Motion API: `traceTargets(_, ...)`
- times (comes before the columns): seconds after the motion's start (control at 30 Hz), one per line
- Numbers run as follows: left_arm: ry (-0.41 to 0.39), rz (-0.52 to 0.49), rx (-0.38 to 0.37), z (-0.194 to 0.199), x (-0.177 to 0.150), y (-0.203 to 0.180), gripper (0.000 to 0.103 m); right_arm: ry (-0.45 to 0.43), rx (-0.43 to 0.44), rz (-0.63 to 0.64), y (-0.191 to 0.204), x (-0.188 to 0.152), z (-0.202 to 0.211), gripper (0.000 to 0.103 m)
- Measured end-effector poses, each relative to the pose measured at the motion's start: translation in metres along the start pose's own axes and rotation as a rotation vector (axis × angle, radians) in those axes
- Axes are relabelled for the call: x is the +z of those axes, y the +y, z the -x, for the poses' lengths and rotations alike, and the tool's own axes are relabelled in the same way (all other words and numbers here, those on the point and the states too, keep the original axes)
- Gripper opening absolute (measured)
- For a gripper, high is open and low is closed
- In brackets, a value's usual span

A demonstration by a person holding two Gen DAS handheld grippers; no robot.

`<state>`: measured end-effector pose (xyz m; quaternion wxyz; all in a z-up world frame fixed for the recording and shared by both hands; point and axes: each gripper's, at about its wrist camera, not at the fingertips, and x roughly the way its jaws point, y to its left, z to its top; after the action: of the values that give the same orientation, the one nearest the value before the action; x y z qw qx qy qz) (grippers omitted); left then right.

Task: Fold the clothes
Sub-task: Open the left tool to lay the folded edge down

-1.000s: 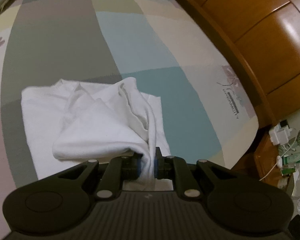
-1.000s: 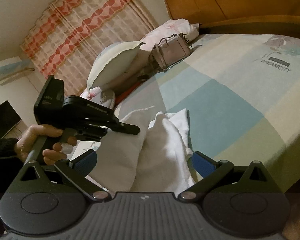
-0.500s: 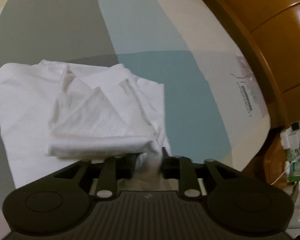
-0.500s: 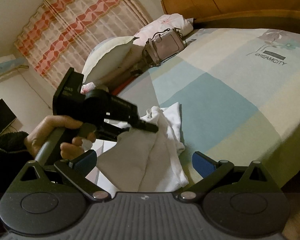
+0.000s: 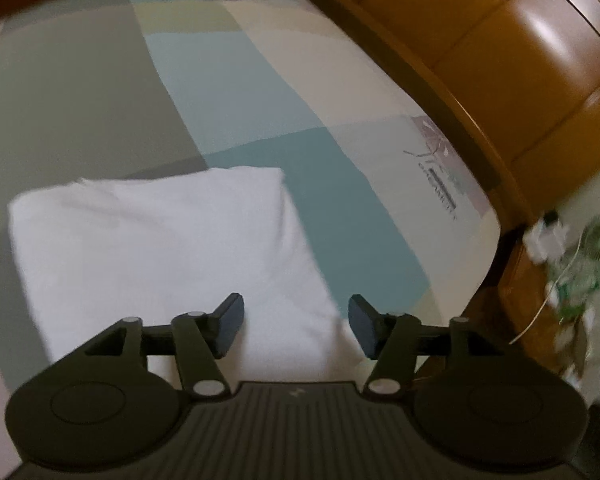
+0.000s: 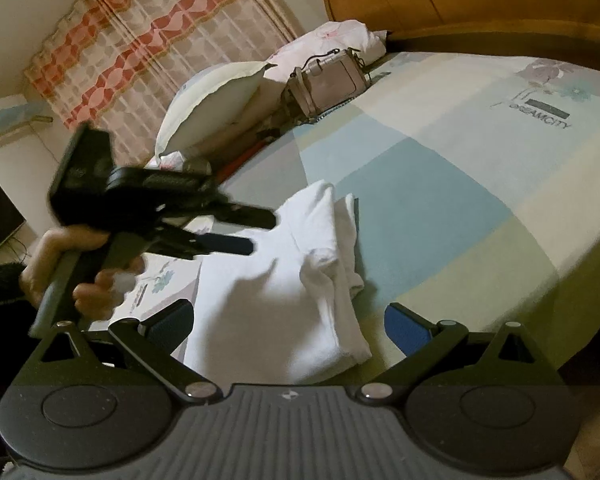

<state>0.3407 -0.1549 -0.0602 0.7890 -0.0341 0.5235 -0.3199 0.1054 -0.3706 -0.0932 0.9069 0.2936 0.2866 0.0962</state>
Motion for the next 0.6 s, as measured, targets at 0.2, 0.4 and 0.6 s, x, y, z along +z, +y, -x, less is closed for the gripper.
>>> traceTargets(0.2,-0.051,-0.032,-0.005,0.009,-0.009,0.025,0.059,0.031,0.047,0.043,0.007,0.002,-0.013,0.103)
traceTargets(0.4,-0.090,-0.088,-0.115,-0.004,0.014,0.020,0.059,0.086,0.154,0.151,0.030,0.015,-0.049,0.103)
traceTargets(0.6,-0.069,-0.089,-0.196,-0.038,0.038,0.023,0.059,0.164,0.155,0.236,0.046,0.029,-0.112,0.103)
